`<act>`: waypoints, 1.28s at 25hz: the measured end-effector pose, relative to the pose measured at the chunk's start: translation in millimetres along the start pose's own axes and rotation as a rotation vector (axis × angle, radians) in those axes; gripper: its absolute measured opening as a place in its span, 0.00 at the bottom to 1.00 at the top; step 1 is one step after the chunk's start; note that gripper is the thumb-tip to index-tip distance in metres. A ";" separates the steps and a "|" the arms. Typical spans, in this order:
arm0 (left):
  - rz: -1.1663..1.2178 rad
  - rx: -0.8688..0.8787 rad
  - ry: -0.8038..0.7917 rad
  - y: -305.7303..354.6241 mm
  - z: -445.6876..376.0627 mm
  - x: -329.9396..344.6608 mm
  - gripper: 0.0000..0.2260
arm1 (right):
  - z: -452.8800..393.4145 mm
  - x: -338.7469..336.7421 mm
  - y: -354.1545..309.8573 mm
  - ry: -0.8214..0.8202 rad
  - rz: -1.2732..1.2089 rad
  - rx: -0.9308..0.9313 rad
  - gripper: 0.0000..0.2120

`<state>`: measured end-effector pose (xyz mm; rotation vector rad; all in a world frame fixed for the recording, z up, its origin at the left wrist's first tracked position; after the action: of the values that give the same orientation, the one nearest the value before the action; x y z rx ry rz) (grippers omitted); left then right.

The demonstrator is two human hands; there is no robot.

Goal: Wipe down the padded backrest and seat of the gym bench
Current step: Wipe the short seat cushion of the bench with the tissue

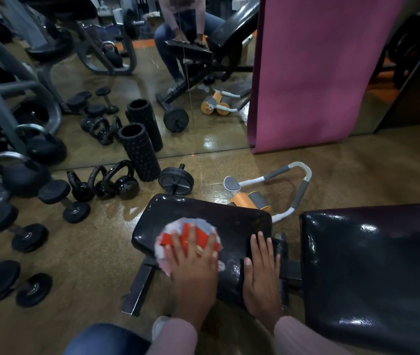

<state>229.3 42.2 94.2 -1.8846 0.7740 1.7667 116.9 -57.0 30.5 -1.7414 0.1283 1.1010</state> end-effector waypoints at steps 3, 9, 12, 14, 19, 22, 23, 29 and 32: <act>-0.030 0.166 -0.044 18.5 -32.6 -4.9 0.21 | -1.9 -2.5 -3.0 0.018 -0.002 -0.015 0.28; 0.072 -0.075 0.021 -52.4 -57.6 -17.4 0.20 | 0.9 -4.6 -2.3 -0.028 0.034 -0.014 0.29; -0.033 0.013 -0.089 -11.5 -13.1 -13.0 0.23 | 3.1 -5.7 1.5 -0.015 0.036 -0.015 0.29; -0.058 0.176 -0.113 22.8 17.1 -0.3 0.26 | 3.0 -4.1 0.1 -0.021 0.031 -0.020 0.29; -0.024 0.163 -0.055 -6.8 -57.4 -4.6 0.20 | 3.0 -5.2 -1.1 -0.030 0.034 -0.003 0.29; 0.021 -0.024 0.001 -49.1 -68.6 -14.6 0.20 | 4.6 -6.4 -1.3 -0.049 0.046 0.004 0.29; 0.049 -0.080 0.021 -51.8 -59.7 -15.9 0.20 | 4.5 -6.5 -1.8 -0.055 0.045 0.005 0.29; -0.045 0.145 -0.026 22.3 -0.1 10.1 0.21 | 3.7 -3.8 -3.1 -0.036 0.036 -0.012 0.29; -0.043 0.191 -0.063 13.5 -34.9 5.6 0.21 | 5.1 -4.2 -3.4 -0.037 0.035 0.002 0.29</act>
<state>246.6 8.5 92.4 -1.7012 0.8409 1.6547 113.2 -53.0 35.6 -1.7216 0.1377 1.1569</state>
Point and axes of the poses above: each hand's wrist, its own z-axis away from the middle knuckle, its own x-axis out of the palm, y = z × x, the point moved 1 cm from there along -z, towards the middle knuckle, and after that the axes turned 1 degree about -y, right-handed, at the moved point
